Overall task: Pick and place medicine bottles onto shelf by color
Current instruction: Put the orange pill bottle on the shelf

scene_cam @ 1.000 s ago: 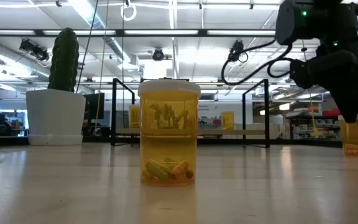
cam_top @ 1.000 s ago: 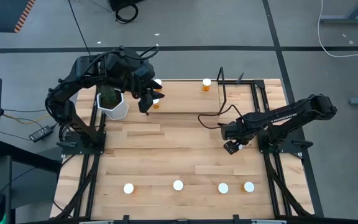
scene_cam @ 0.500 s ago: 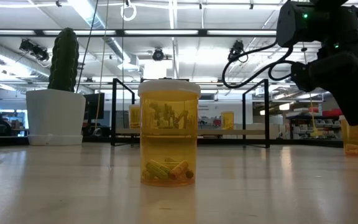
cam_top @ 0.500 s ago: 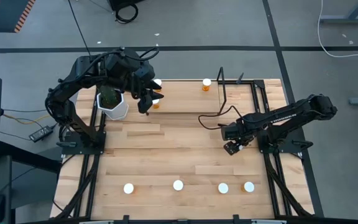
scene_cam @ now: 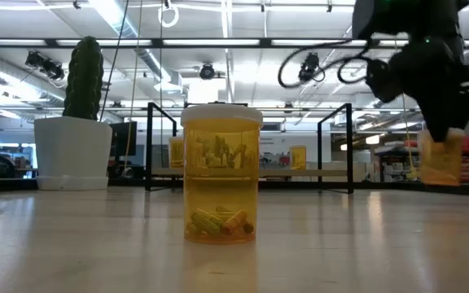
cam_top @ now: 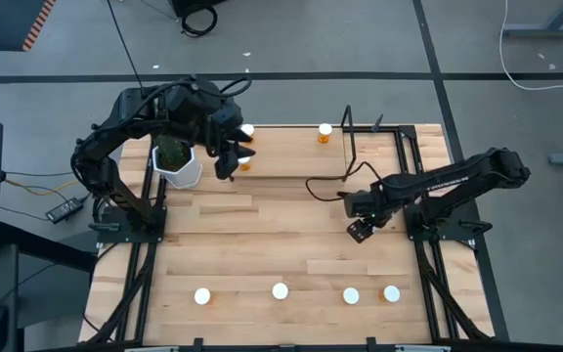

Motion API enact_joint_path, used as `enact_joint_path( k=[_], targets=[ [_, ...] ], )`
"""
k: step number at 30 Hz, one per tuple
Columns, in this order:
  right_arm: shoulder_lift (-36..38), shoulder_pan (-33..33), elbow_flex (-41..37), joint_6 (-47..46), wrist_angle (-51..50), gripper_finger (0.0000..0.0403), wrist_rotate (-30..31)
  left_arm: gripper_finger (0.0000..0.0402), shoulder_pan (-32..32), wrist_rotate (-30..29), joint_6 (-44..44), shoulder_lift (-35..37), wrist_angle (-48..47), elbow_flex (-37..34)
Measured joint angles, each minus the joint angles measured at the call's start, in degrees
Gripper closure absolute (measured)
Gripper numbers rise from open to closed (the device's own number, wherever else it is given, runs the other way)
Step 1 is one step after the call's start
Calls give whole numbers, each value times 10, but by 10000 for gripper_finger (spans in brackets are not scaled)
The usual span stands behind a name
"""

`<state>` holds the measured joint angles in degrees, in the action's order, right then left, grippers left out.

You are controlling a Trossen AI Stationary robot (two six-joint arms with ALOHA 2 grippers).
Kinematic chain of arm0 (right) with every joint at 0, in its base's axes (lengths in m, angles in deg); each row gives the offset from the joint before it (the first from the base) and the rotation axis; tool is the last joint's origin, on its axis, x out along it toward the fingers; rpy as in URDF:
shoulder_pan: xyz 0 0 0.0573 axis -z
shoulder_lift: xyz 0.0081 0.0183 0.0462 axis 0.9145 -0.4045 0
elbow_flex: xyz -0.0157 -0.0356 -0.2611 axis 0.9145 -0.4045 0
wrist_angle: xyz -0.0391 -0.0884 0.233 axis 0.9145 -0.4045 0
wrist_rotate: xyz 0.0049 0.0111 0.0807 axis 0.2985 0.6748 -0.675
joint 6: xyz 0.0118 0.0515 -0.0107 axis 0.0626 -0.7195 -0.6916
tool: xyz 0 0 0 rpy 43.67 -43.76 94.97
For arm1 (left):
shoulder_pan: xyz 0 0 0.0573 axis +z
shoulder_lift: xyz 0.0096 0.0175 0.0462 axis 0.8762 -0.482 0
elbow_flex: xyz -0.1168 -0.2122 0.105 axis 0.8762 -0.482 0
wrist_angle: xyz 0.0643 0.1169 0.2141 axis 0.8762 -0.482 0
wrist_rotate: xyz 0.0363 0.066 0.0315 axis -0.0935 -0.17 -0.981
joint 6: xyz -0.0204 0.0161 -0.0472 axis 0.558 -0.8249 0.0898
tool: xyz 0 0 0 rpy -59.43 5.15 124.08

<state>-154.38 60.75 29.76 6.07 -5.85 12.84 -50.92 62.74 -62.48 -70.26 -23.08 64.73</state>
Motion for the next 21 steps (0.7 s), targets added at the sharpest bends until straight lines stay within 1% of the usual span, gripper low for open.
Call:
enact_joint_path(
  k=[3, 5, 8, 11, 17, 21],
  targets=[
    [0, 0, 35, 38, 0, 176, 8, 220, 0, 0, -7, 0, -12, 0],
    [0, 0, 62, 76, 0, 177, 23, 218, 2, 0, -9, 0, -10, 0],
    [-22, 11, 114, 139, -9, 178, 44, 219, 2, 0, -21, 0, -10, 0],
    [-72, 35, 181, 208, -29, 178, 47, 221, 2, 0, -31, 0, -10, 0],
    [-204, 94, 335, 363, -98, 178, 48, 222, 2, 0, -32, 0, -10, 0],
    [-269, 134, 409, 474, -121, 178, 57, 221, 2, 0, -31, 0, -10, 0]
  ],
)
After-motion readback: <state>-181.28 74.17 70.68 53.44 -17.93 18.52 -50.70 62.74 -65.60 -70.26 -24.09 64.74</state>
